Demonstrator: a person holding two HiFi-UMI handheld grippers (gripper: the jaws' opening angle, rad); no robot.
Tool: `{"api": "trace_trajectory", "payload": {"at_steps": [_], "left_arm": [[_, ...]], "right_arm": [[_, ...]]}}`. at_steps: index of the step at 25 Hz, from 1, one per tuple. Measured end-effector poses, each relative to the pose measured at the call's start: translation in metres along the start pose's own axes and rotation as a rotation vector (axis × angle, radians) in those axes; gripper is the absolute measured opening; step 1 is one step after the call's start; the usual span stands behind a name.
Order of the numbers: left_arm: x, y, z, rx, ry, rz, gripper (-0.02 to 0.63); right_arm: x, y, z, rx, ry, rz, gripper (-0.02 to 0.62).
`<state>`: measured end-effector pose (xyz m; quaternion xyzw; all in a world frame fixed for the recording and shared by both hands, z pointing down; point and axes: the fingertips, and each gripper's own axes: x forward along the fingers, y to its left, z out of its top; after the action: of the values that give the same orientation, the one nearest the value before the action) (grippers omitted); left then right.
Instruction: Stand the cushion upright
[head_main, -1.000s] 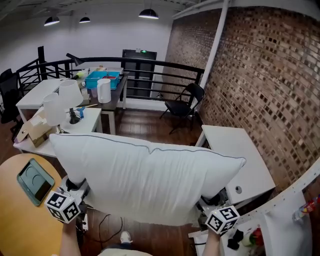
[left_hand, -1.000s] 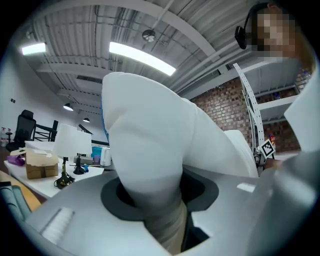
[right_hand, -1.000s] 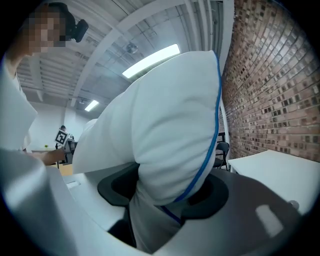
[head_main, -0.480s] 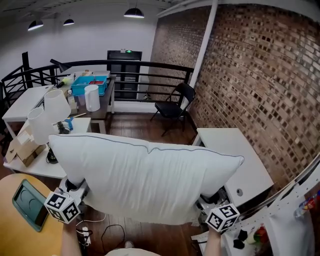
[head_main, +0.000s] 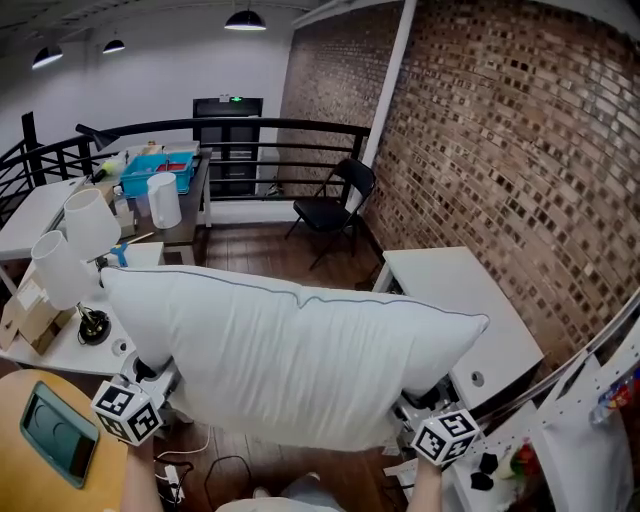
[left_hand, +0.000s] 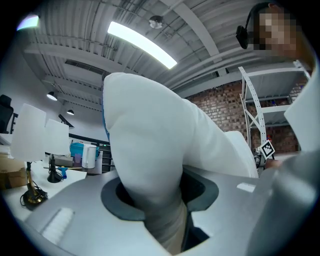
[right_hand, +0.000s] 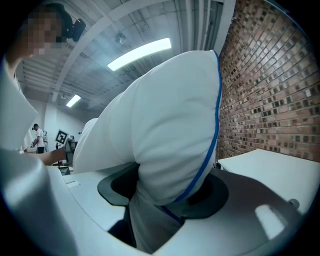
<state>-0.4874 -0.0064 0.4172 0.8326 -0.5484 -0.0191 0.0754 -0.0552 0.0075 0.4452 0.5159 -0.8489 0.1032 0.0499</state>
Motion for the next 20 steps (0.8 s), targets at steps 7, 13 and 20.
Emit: {"api": "trace_trajectory", "payload": {"at_steps": [7, 13, 20], "left_arm": [[0.051, -0.004, -0.002, 0.010, 0.013, -0.035, 0.166], [0.122, -0.012, 0.003, 0.030, 0.015, -0.063, 0.166], [0.226, -0.032, 0.020, 0.055, 0.013, -0.103, 0.166]], "right_arm": [[0.017, -0.035, -0.001, 0.014, -0.009, -0.033, 0.270], [0.049, -0.089, 0.010, 0.020, -0.037, -0.056, 0.270], [0.084, -0.171, 0.033, 0.037, -0.069, -0.096, 0.270]]}}
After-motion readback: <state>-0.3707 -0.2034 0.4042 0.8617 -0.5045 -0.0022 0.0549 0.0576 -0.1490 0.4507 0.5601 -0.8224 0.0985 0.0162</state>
